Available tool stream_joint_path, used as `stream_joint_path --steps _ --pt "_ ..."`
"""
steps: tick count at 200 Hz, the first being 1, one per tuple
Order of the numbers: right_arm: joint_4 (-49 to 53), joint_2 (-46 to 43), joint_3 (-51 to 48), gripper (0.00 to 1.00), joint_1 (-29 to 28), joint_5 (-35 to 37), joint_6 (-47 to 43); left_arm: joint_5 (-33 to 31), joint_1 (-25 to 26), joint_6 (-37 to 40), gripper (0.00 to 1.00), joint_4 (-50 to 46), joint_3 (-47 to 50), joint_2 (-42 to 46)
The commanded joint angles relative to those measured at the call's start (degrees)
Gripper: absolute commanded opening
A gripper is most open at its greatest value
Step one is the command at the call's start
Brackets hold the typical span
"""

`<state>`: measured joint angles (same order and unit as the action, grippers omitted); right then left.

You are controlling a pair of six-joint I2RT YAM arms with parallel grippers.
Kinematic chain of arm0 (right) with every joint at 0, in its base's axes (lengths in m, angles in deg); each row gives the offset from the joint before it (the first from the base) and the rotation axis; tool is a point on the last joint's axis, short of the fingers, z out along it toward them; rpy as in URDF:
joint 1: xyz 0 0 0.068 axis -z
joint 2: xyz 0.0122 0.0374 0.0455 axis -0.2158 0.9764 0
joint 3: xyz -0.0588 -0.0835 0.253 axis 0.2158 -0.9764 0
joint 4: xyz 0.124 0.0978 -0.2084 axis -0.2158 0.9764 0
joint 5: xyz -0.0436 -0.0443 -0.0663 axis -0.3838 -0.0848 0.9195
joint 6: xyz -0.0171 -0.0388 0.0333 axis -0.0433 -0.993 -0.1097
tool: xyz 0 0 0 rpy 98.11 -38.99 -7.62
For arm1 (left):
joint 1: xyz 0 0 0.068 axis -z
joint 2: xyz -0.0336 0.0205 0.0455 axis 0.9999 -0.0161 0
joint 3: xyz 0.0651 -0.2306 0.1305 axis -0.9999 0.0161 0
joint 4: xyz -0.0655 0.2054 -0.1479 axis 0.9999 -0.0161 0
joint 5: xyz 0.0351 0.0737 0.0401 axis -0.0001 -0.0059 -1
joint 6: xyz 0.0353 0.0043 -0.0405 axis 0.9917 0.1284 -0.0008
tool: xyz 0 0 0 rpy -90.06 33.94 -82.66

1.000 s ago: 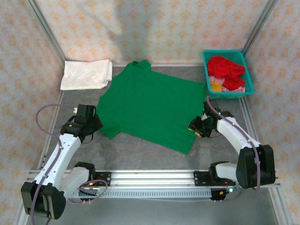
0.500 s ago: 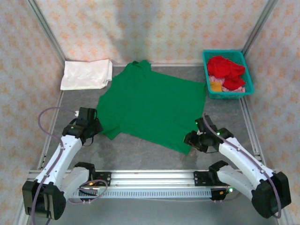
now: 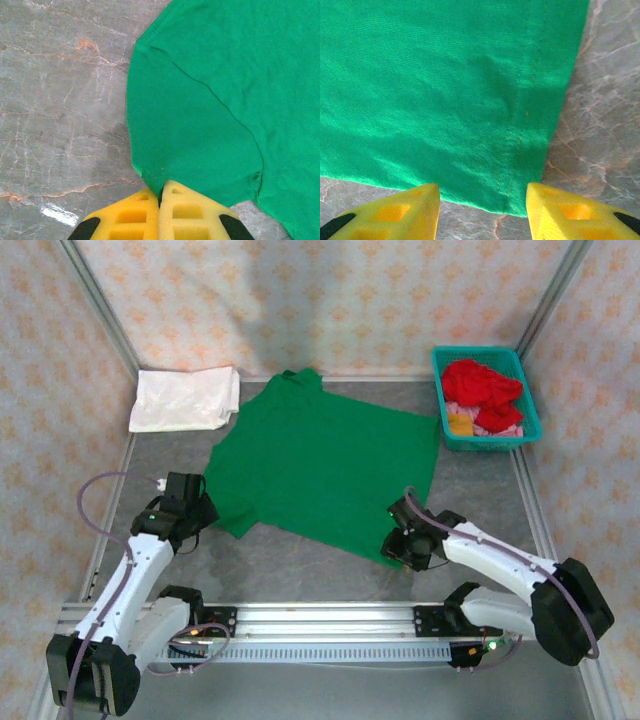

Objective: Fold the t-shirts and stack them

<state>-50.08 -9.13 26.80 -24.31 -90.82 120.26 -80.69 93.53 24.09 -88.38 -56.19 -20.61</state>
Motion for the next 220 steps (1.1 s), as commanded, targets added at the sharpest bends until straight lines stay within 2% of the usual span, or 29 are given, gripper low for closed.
stream_joint_path --steps 1,44,92,110,134,149,164,197,220 --pt "-1.0 1.3 -0.2 0.50 -1.7 2.0 2.2 -1.9 -0.6 -1.0 0.00 0.9 0.3 0.9" --pt "6.7 0.3 1.2 0.52 -5.0 5.5 3.7 -1.8 -0.6 -0.9 0.00 1.3 0.7 1.0" --pt "0.8 3.2 -0.3 0.50 -5.9 5.8 4.5 -1.2 -0.5 -1.8 0.00 2.9 2.6 1.3" --pt "-2.2 3.9 -0.7 0.41 -5.9 6.4 4.3 -1.5 -0.5 -1.8 0.00 2.9 2.7 2.1" --pt "-2.3 3.8 1.0 0.15 -5.9 7.8 2.7 -1.4 -0.5 -1.9 0.00 1.9 2.0 4.6" --pt "-0.5 1.8 2.2 0.05 -5.9 9.2 1.7 -1.3 -0.6 -2.1 0.00 -0.7 0.7 7.0" --pt "1.6 -1.2 2.1 0.00 -5.9 11.0 1.4 -0.9 -0.5 -3.3 0.00 -3.2 0.2 10.2" --pt "4.7 -10.2 -0.3 0.00 -5.9 11.7 3.9 3.0 -0.4 -8.8 0.00 -10.1 -2.0 15.3" --pt "8.9 -16.8 -1.1 0.00 -5.9 12.7 5.2 1.9 0.3 -11.0 0.00 -16.0 -5.7 20.3"
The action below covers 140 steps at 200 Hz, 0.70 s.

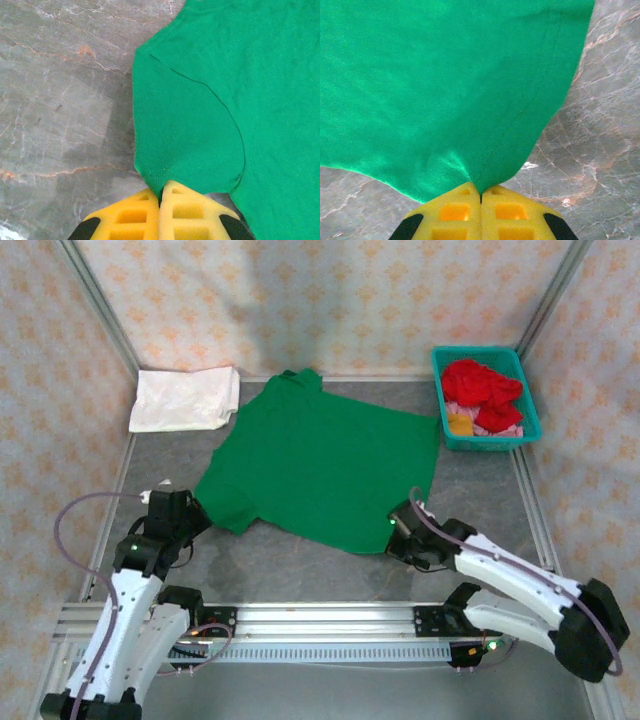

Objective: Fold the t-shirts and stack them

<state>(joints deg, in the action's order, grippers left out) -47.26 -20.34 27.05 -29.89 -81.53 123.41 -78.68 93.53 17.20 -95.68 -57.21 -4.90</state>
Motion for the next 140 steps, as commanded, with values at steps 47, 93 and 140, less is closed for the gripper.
stream_joint_path --steps 47,93,140 --pt "12.0 -13.6 -0.2 0.00 -0.3 5.2 2.5 1.7 3.7 -4.4 0.00 -16.7 -8.9 8.8" --pt "12.4 -8.9 2.9 0.00 1.1 8.1 0.9 -1.5 7.2 -2.7 0.00 -14.7 -11.0 6.3" --pt "11.5 -2.4 9.3 0.00 8.4 7.9 -5.2 0.1 7.2 4.2 0.00 -6.9 -23.5 -14.5"
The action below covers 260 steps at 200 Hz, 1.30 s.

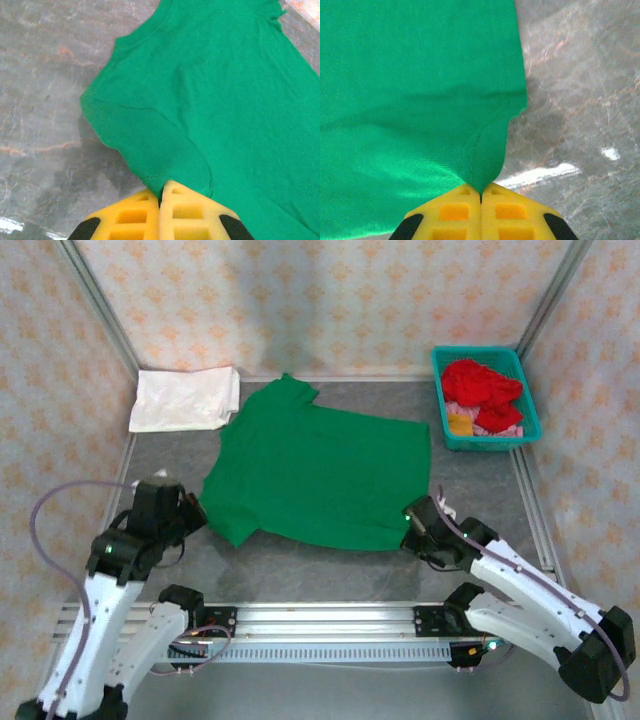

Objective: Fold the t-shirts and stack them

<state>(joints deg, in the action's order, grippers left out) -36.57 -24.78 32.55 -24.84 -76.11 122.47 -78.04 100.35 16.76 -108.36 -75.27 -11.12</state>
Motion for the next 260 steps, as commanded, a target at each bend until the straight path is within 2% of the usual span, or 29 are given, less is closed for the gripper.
stream_joint_path --steps 1,31,66,105,146,180,213,238,260 --pt "0.7 2.2 3.9 0.00 3.6 2.4 -4.4 -0.5 0.4 4.8 0.00 6.0 -5.7 -8.7" --pt "-3.4 7.8 5.2 0.00 10.5 -0.5 -9.6 -0.3 -0.1 9.5 0.00 8.1 -12.6 -21.4" --pt "-6.6 14.1 7.7 0.00 15.5 -0.4 -14.2 0.8 -1.8 14.7 0.00 9.3 -19.0 -32.6" --pt "-5.6 17.0 10.0 0.00 18.4 -3.0 -17.4 0.1 -2.7 21.7 0.00 3.0 -28.7 -41.3" --pt "-4.6 10.6 10.0 0.00 18.4 -8.9 -19.9 -1.1 -2.9 20.4 0.00 1.7 -23.3 -33.2" --pt "1.9 2.6 9.8 0.00 18.4 -6.0 -18.8 -0.8 -2.9 17.7 0.00 -3.3 -18.0 -23.1" --pt "5.4 0.5 6.4 0.00 18.7 -2.5 -15.4 5.9 -2.3 12.9 0.00 -5.7 -9.2 -15.1" --pt "5.4 -1.8 4.7 0.00 18.9 0.8 -11.2 9.5 2.0 6.9 0.00 -5.3 -2.2 -10.3" --pt "7.3 -5.4 5.2 0.00 19.6 4.9 -8.0 7.2 7.1 2.8 0.00 -7.6 0.0 -6.9"
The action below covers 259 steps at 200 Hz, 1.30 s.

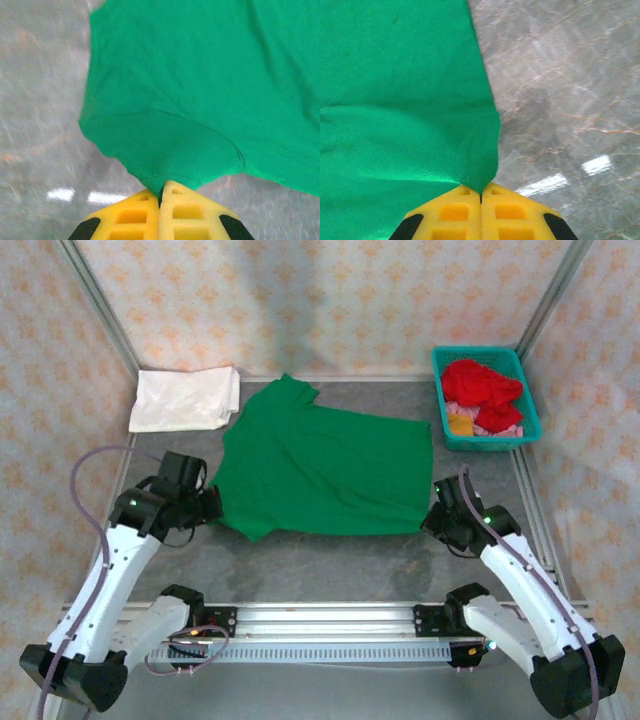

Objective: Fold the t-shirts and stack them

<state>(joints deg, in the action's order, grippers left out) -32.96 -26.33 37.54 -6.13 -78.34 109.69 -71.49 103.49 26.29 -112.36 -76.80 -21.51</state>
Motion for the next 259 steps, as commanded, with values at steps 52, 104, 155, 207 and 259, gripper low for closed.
stream_joint_path --steps 52,104,155,207,259 --pt "6.3 -6.4 -0.3 0.00 0.9 3.9 7.8 -3.5 5.5 -5.4 0.00 -11.8 -2.2 5.5" --pt "5.9 -7.1 -12.1 0.00 0.8 -8.5 10.8 -8.3 5.4 -5.1 0.00 -15.7 -2.7 2.7" --pt "2.8 -2.2 -11.3 0.06 0.6 -11.2 9.1 -9.5 4.0 -2.6 0.00 -12.7 -5.5 -2.8" --pt "1.8 0.5 -7.0 0.00 0.6 -8.2 8.0 -6.7 -1.2 3.2 0.00 -7.7 -8.6 -8.3" --pt "2.0 5.2 -1.7 0.00 1.0 -4.4 4.7 -7.9 -2.5 11.2 0.00 -8.7 -17.0 -17.2"
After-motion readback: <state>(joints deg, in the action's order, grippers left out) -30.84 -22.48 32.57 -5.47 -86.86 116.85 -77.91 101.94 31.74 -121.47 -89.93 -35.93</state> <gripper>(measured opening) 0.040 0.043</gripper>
